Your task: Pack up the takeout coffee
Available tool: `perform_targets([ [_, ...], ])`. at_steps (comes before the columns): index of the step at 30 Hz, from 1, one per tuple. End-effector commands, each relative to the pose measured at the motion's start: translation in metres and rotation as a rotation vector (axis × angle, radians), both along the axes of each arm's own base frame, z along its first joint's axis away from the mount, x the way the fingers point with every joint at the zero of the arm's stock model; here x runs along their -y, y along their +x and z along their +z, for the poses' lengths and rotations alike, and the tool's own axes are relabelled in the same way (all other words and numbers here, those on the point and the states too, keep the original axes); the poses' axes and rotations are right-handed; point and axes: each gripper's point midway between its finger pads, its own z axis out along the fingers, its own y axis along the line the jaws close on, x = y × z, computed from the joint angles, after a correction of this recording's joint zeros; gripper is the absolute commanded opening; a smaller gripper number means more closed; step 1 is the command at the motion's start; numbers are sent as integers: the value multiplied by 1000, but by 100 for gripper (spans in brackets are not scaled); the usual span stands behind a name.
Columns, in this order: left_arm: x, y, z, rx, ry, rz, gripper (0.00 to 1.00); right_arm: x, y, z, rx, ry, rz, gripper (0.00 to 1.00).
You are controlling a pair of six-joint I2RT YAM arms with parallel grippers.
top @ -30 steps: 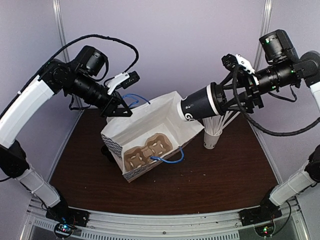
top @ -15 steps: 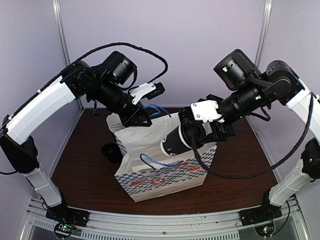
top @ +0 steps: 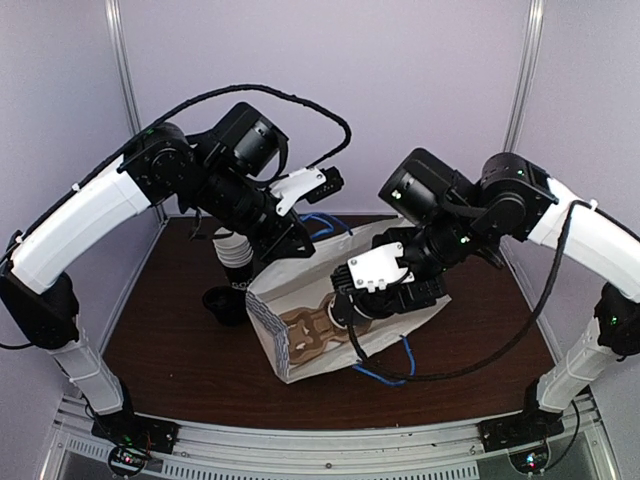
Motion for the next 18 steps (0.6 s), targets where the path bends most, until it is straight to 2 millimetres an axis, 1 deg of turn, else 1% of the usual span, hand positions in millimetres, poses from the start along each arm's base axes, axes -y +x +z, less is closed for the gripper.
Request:
perform_targets([
  [1,19,1,12,56,-60,26,0,10,-4,-17,18,-35,-45,69],
  [3,25,1,11,78,-69,47,0,12,-3,-23,11,-30,-79,69],
  [7,36,-2,13,129,-90,76,0,21,-2,-38,24,-79,-82,68],
  [11,44,-5,12,114,-124,92,0,28,-15,-49,-29,-102,-51,67],
  [13,47,-6,12,106,-134,89,7,34,-21,-55,-49,-116,-40,67],
  [15,50,-9,14,99,-151,74,17,39,-25,-59,-62,-126,-34,67],
  [18,56,-13,24,95,-193,40,33,45,-30,-67,-87,-146,-28,67],
])
